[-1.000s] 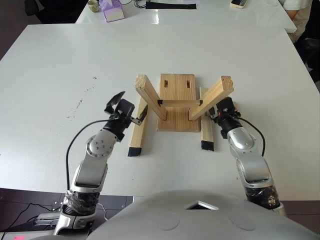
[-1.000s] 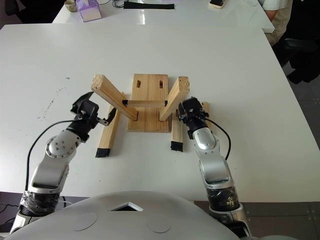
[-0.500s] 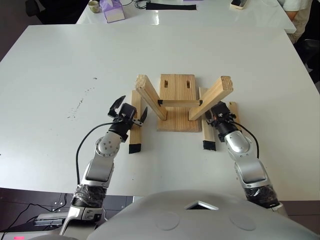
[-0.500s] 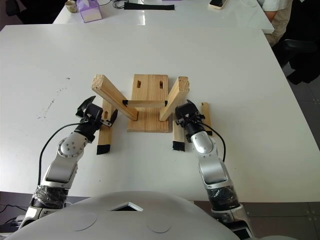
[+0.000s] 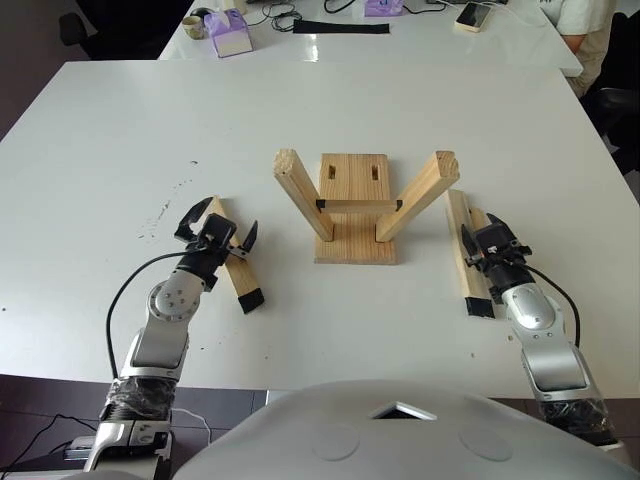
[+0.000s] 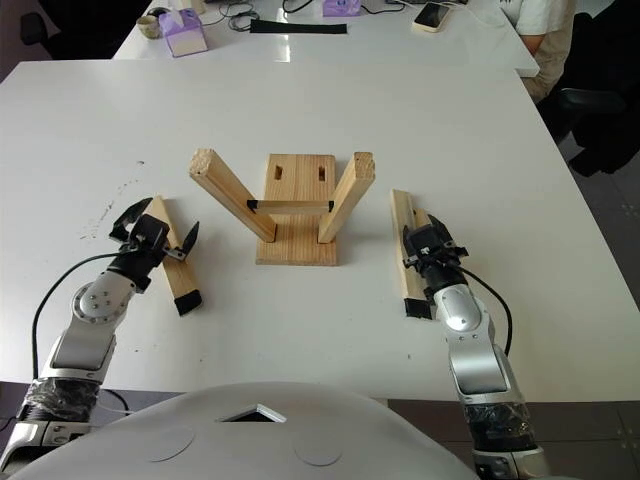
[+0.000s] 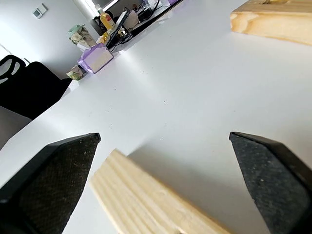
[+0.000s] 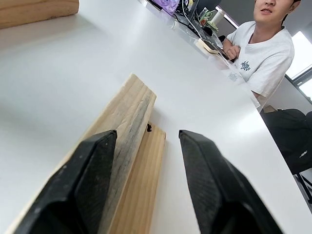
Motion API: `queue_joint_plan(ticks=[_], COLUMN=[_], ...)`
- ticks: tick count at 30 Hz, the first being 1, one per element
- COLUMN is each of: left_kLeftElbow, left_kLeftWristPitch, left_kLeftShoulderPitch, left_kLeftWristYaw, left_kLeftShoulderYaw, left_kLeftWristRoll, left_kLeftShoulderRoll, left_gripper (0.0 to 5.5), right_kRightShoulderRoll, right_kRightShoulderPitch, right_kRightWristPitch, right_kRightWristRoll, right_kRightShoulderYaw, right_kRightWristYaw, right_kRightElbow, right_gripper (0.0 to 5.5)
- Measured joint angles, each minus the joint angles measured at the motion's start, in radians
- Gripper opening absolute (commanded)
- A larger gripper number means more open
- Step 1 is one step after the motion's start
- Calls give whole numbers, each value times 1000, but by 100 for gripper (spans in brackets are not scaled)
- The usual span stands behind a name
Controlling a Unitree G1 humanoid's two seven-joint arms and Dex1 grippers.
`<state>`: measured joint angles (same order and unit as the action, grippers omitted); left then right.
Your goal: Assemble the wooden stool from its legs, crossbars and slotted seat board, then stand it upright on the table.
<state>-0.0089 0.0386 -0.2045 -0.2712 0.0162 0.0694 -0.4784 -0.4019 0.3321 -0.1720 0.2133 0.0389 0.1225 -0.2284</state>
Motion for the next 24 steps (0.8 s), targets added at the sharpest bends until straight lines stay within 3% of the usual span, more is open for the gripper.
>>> queue_joint_plan(ticks=[6, 13, 18, 20, 24], left_kLeftElbow=[-75, -157, -79, -60, -54], left_kLeftWristPitch=[-83, -142, -111, -80, -35], left_kLeftShoulderPitch=[38, 270, 424, 427, 399], left_kLeftWristYaw=[-39, -56, -91, -121, -143], left_kLeftShoulderYaw=[-6, -18, -53, -97, -196], left_kLeftWristRoll=[-46, -88, -87, -81, -44], left_kLeftShoulderRoll=[35, 87, 100, 112, 151], left_gripper=[492, 492, 492, 492, 492], right_kRightShoulderRoll=[-4, -19, -185, -274, -338], right_kRightShoulderPitch=[10, -64, -29, 5, 4], right_kRightWristPitch=[-2, -75, -191, -217, -230], right_kRightWristRoll=[-5, -112, -253, -284, -300], right_kRightShoulderYaw=[-10, -3, 75, 88, 136], right_kRightWristYaw=[40, 192, 491, 596, 692], right_kRightElbow=[-84, -265, -398, -412, -411], right_gripper=[236, 236, 236, 236, 236])
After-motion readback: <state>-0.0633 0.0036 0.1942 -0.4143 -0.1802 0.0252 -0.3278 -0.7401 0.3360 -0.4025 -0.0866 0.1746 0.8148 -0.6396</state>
